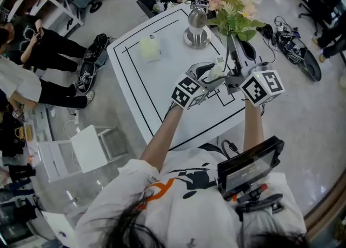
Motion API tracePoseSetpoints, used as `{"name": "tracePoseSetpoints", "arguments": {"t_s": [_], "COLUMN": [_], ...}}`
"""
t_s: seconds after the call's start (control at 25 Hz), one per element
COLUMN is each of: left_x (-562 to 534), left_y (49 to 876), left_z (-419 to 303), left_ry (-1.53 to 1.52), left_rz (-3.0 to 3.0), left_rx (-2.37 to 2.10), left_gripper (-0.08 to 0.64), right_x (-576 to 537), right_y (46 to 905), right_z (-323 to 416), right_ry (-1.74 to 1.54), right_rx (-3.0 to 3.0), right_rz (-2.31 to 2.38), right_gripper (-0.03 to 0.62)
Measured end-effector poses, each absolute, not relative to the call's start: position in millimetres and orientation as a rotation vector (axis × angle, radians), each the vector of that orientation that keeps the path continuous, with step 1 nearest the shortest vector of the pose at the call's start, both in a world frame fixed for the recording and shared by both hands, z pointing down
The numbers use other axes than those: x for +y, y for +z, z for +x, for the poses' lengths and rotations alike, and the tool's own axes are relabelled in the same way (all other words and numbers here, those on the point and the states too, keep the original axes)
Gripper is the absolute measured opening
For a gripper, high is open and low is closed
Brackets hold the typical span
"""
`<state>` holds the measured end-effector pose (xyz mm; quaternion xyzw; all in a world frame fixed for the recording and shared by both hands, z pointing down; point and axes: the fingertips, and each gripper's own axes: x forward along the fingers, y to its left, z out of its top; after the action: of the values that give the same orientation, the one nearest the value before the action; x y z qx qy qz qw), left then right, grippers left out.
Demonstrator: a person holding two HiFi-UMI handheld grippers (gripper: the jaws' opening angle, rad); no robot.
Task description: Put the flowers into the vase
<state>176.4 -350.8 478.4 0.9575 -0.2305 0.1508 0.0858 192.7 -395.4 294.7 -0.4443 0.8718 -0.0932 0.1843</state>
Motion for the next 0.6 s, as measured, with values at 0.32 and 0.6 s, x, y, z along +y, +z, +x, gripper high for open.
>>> {"name": "tracePoseSetpoints", "arguments": {"t_s": [0.32, 0.6], "left_x": [-349.4, -353.9], "left_y": [475.7, 478.5], "left_z": [179.5, 179.0], "left_ry": [0.449, 0.438], "left_rz": [2.859, 2.85], "left_rx": [-0.694, -0.707], "left_gripper": [0.253, 0.253], "right_x": [-395.5, -387.5], "right_y": [312.3, 343.1], "right_z": [182.9, 180.7], "right_ry": [-0.208, -0.225], "right_rx": [2.413, 2.447], "right_rz": [-1.183, -1.209], "right_gripper": [0.026, 0.026]}}
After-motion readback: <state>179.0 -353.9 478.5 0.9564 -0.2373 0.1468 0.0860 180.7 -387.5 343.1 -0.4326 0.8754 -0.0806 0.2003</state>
